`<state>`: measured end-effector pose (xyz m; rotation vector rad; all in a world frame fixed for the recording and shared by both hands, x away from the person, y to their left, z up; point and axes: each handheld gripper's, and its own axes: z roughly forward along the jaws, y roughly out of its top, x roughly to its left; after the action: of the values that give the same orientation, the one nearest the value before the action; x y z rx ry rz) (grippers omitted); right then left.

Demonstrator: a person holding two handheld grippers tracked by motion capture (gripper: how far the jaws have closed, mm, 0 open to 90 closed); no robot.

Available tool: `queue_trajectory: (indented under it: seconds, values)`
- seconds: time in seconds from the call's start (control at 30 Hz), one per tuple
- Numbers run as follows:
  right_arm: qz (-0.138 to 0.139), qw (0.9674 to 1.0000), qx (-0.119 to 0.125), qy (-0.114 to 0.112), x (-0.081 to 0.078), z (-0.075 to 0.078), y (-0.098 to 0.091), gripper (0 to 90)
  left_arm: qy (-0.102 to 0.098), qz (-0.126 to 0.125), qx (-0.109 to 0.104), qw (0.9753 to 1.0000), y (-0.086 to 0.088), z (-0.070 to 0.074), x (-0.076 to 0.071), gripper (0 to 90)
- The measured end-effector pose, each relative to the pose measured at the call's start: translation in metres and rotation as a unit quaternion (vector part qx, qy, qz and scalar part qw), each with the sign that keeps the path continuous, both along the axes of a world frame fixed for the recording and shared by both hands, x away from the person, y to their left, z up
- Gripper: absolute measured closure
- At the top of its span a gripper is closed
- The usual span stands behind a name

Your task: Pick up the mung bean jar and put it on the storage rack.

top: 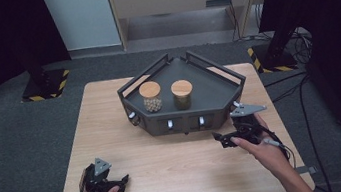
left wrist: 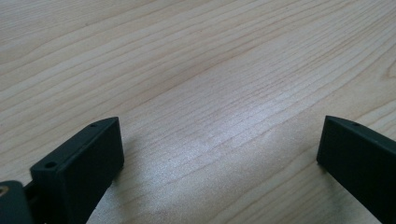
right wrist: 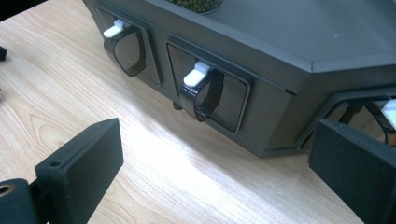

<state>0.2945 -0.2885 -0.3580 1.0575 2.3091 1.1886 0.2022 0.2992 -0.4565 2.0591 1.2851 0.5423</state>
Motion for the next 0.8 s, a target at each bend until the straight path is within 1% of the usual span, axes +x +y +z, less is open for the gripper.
queue_trajectory:
  seconds: [0.57, 0.8]
  values:
    - [-0.009, 0.9999, 0.002, 0.006, -0.006, -0.012, -0.014, 3.3, 0.000, 0.002, 0.000, 1.0000, -0.001, 0.000, 0.000, 0.0]
    - [-0.014, 0.9999, 0.003, 0.008, -0.008, -0.014, -0.021, 3.2, 0.000, 0.002, 0.000, 1.0000, -0.001, 0.000, 0.000, 0.0]
